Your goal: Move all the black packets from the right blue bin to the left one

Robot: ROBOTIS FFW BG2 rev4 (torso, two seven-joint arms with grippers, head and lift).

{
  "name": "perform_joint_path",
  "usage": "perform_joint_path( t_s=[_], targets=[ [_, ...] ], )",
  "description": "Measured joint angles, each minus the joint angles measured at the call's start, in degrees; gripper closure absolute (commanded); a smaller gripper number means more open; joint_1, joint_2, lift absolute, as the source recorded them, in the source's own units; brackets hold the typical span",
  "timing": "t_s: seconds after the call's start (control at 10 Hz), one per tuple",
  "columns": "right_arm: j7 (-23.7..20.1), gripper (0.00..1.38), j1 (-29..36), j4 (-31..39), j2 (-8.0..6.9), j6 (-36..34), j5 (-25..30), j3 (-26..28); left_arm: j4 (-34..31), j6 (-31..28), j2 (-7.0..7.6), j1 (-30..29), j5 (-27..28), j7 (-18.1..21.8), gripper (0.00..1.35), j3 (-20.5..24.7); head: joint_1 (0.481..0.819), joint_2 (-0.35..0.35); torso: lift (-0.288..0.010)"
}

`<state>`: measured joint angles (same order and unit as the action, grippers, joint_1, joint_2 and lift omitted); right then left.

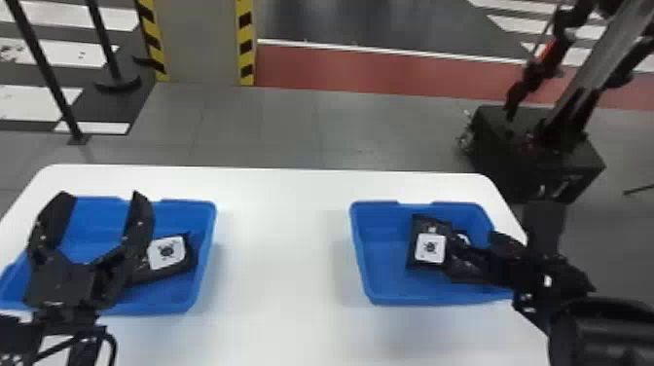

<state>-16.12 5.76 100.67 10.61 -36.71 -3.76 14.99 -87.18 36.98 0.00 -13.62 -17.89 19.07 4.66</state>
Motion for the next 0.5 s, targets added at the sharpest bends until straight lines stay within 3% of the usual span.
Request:
perform_joint_path(
  t_s=[0.2, 0.5],
  targets=[
    [-0.2, 0.33, -2.0, -3.2, 0.03, 0.7, -0.9, -1.8, -0.5, -0.7, 0.00, 0.0, 0.7, -0.2, 0.11, 0.1, 0.695, -0.120, -0.110],
    [-0.3, 0.33, -2.5, -4.2, 0.02, -1.3, -2.4, -3.7, -5.6, -7.6, 0.00, -2.2, 3.0, -1.9, 0.11, 1.1, 0.695, -0.091, -0.110]
  ],
)
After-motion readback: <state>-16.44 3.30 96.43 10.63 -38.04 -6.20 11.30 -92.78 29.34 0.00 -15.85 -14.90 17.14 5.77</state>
